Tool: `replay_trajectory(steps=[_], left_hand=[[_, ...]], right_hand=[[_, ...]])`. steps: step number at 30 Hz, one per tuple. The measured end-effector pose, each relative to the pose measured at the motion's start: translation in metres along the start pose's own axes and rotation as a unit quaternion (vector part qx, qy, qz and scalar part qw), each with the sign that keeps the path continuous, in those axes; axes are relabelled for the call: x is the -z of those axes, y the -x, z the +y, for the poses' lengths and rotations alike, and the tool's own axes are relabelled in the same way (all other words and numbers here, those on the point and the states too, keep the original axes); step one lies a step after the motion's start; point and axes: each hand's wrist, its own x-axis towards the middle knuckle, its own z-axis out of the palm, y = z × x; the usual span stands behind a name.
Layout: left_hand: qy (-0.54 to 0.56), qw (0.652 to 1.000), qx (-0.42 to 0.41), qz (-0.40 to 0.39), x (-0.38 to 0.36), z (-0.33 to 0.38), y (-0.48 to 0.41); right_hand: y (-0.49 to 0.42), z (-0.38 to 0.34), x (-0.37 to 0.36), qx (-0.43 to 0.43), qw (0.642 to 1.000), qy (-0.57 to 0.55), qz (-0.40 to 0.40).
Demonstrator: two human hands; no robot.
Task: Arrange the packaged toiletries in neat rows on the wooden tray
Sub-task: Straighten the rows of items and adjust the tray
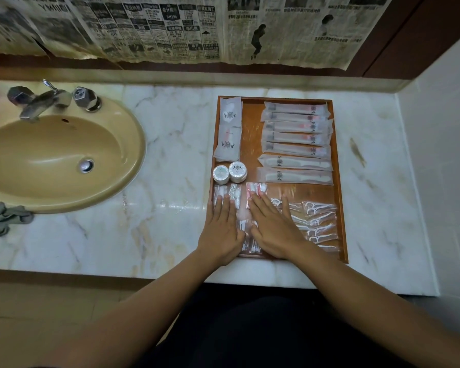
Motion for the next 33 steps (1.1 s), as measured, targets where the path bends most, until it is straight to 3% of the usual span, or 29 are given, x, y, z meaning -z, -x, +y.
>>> replay_trajectory(steps=[4, 9, 11, 16, 22, 33], left_hand=[[-0.027, 1.0, -0.001, 0.005, -0.001, -0.005, 0.004], [0.016, 0.996, -0.044, 0.077, 0.006, -0.025, 0.023], [0.035, 0.989, -0.053, 0.135, 0.009, -0.034, 0.032], [-0.001, 0.97, -0.083, 0.23, 0.001, -0.055, 0.04], [-0.068, 0.959, -0.169, 0.219, -0.002, -0.061, 0.041], [-0.093, 0.939, -0.224, 0.243, -0.006, -0.076, 0.042]], right_hand=[[0.004, 0.004, 0.002, 0.018, 0.999, -0.028, 0.026], [0.015, 0.015, 0.002, 0.055, 0.975, -0.069, 0.206], [0.021, 0.02, 0.0, 0.06, 0.968, -0.072, 0.232], [0.027, 0.02, -0.013, 0.121, 0.973, -0.031, 0.196], [0.023, 0.012, -0.024, 0.12, 0.98, -0.016, 0.16], [0.023, -0.005, -0.015, 0.135, 0.984, 0.008, 0.113]])
